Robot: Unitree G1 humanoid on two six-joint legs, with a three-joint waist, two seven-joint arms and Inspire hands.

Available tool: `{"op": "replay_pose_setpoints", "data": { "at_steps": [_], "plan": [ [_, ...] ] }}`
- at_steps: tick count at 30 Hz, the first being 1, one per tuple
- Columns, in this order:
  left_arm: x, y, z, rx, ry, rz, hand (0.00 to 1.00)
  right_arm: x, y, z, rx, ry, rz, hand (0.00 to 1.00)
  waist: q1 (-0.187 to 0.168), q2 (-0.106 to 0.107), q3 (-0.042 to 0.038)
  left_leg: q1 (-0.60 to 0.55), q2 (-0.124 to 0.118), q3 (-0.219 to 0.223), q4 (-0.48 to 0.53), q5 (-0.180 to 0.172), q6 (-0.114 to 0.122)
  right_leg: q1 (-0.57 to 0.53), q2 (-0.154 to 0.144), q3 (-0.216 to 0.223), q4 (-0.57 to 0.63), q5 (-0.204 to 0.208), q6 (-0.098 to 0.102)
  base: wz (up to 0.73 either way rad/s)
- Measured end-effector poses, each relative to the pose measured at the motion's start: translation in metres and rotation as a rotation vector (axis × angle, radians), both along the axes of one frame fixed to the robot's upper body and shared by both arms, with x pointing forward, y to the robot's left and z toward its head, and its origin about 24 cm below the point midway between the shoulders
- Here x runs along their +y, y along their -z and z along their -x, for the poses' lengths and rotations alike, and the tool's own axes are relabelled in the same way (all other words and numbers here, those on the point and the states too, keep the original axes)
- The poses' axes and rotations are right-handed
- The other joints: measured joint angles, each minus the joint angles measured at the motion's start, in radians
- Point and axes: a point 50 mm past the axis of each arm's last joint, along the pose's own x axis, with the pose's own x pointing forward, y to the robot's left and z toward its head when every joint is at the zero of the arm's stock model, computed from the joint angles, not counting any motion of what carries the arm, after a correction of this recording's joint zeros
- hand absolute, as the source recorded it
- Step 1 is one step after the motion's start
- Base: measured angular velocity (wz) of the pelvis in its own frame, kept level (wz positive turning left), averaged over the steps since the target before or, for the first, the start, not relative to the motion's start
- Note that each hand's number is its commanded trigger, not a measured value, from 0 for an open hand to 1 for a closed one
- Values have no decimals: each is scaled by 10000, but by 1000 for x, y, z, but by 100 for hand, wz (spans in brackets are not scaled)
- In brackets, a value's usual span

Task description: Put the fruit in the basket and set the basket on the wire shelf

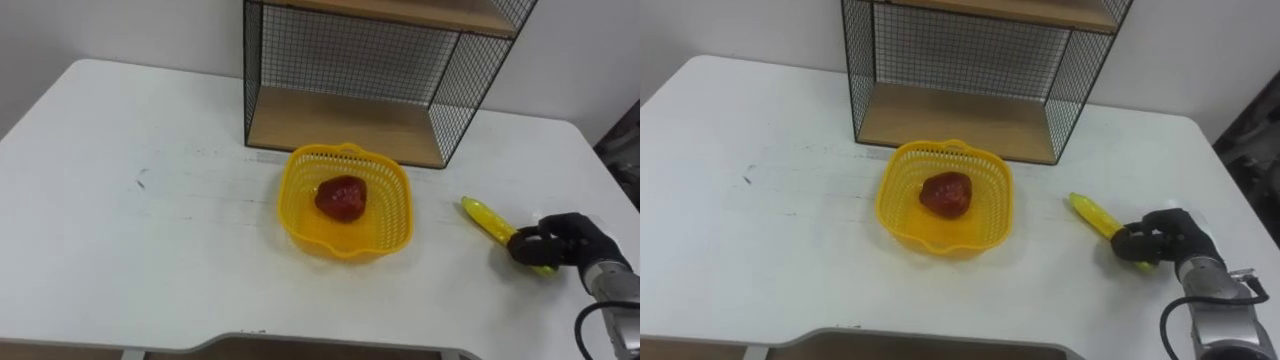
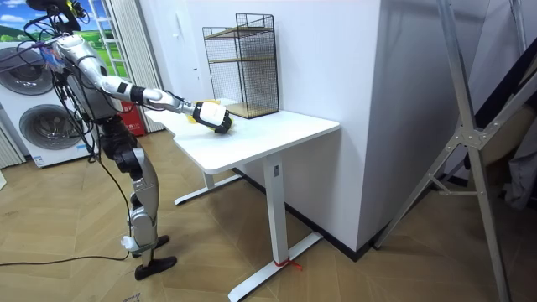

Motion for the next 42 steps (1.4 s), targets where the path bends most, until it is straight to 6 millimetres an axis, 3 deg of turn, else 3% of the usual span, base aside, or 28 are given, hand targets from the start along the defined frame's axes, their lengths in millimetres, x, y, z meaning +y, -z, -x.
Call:
{"op": "replay_pose_setpoints", "data": {
  "at_steps": [5, 7, 10, 15, 19, 25, 28, 35, 42],
  "plan": [
    [0, 0, -3, -58, -11, 0, 0, 9, -14, -13, -404, -466, 158, 100, 4, 153, 8, 11, 24, 120, -32, 2, 2, -160, 19, 238, 156, 8, -9, -12],
    [0, 0, -4, -83, 2, -7, 0, 20, -24, -22, -1001, -936, 114, 100, -3, 255, 51, -22, 30, 192, -76, 5, 7, -269, 22, 272, 207, 8, -9, -11],
    [0, 0, -6, -156, 36, -16, 0, 34, -43, -32, -1898, -1603, 124, 100, -13, 345, -6, -57, 28, 231, -117, 7, 9, -321, 12, 291, 206, 8, -8, -3],
    [1, 0, -11, -301, 97, -28, 0, 53, -73, -45, -3614, -2063, -548, 100, 4, 248, -77, -73, 38, 238, -102, 7, 9, -299, 12, 252, 196, 8, -7, 3],
    [-3, 1, -11, -323, 471, 95, 0, 62, -86, -48, -4341, -2287, -847, 100, 195, 269, -50, -58, 39, 322, -113, 6, 9, -258, -1, 254, 196, 16, 6, -4],
    [-6, 2, -4, -128, 556, 174, 0, 74, -97, -50, -4854, -2736, -1177, 100, 177, 417, 25, -131, 46, 319, -122, 2, 11, -266, 0, 219, 220, 20, 12, 0],
    [-9, 3, -3, -33, 746, 253, 0, 76, -100, -51, -5004, -2795, -1273, 100, 182, 489, 15, -172, 47, 313, -122, 1, 12, -304, -1, 202, 233, 25, 18, 0],
    [-13, 4, 0, 39, 692, 357, 0, 83, -109, -48, -5440, -3136, -1323, 100, 214, 442, -31, -153, 46, 321, -76, 5, 14, -316, -2, 229, 254, 25, 18, 0],
    [-17, 5, -5, -102, 691, 456, 0, 104, -121, -48, -5971, -3972, -1487, 100, 236, 418, -35, -110, 46, 314, -51, 5, 14, -236, 1, 233, 262, 25, 18, 0]
  ]
}}
